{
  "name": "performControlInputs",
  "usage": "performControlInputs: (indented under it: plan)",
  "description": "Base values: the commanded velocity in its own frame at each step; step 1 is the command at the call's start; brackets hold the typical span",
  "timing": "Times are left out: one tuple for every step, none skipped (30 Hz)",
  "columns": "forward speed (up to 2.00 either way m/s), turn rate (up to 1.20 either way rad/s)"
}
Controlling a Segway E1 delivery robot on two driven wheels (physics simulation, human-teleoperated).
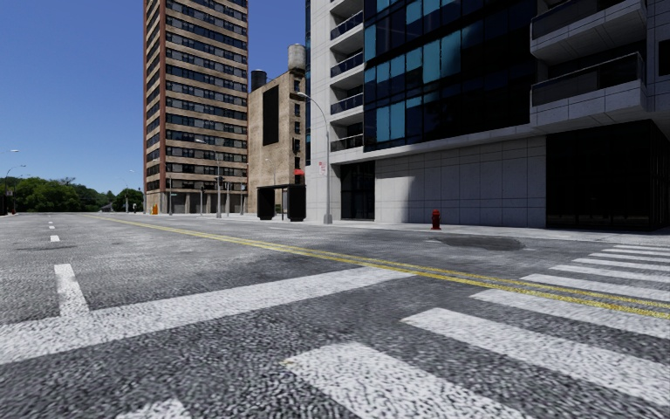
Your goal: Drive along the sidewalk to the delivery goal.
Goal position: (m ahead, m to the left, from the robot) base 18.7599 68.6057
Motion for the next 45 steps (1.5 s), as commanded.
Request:
performControlInputs:
  plan:
    - [0.0, 0.0]
    - [0.0, 0.0]
    - [0.0, 0.0]
    - [0.0, 0.0]
    - [0.0, 0.0]
    - [0.0, 0.0]
    - [0.0, 0.0]
    - [0.0, 0.0]
    - [0.0, 0.0]
    - [0.0, 0.0]
    - [0.0, 0.0]
    - [0.0, 0.0]
    - [0.0, 0.0]
    - [0.0, 0.0]
    - [0.0, 0.0]
    - [0.0, 0.0]
    - [0.0, 0.0]
    - [0.0, 0.0]
    - [0.0, 0.0]
    - [0.0, 0.0]
    - [0.0, 0.0]
    - [0.0, 0.0]
    - [0.0, 0.0]
    - [0.0, 0.0]
    - [0.0, 0.0]
    - [0.0, 0.0]
    - [0.0, 0.0]
    - [0.0, 0.0]
    - [0.0, 0.0]
    - [0.0, 0.0]
    - [0.1, 0.0]
    - [0.14, 0.0]
    - [0.15, 0.0]
    - [0.15, 0.0]
    - [0.16, 0.0]
    - [0.16, -0.03]
    - [0.26, -0.08]
    - [0.26, -0.08]
    - [0.38, -0.09]
    - [0.47, -0.09]
    - [0.49, -0.15]
    - [0.49, -0.15]
    - [0.51, -0.24]
    - [0.51, -0.33]
    - [0.51, -0.37]
